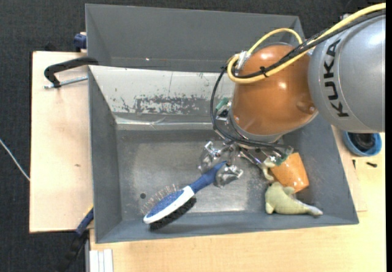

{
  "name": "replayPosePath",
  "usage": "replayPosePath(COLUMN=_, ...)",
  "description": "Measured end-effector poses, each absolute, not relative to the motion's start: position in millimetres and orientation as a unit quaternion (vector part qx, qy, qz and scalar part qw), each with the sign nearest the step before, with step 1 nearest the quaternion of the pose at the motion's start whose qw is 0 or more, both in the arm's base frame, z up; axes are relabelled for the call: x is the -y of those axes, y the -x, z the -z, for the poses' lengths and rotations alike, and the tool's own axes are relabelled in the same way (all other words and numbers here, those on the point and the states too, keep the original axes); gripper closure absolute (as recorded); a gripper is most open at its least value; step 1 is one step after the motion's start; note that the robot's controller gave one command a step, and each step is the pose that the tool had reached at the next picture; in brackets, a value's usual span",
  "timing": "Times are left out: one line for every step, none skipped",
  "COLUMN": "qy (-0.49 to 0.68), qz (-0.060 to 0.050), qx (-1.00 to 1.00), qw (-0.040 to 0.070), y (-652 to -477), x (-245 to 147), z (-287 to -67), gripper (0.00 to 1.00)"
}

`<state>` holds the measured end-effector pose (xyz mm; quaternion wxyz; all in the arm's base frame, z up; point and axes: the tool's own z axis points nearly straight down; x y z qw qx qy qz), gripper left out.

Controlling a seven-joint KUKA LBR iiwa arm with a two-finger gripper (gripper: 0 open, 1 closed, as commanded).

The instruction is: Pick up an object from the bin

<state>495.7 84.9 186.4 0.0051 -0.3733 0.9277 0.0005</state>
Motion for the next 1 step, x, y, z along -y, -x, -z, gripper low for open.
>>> replayPosePath(qy=0.502, qz=0.001, qx=-0.865, qw=0.004, y=-507.4, x=-111.2, z=-278.4, gripper=1.0)
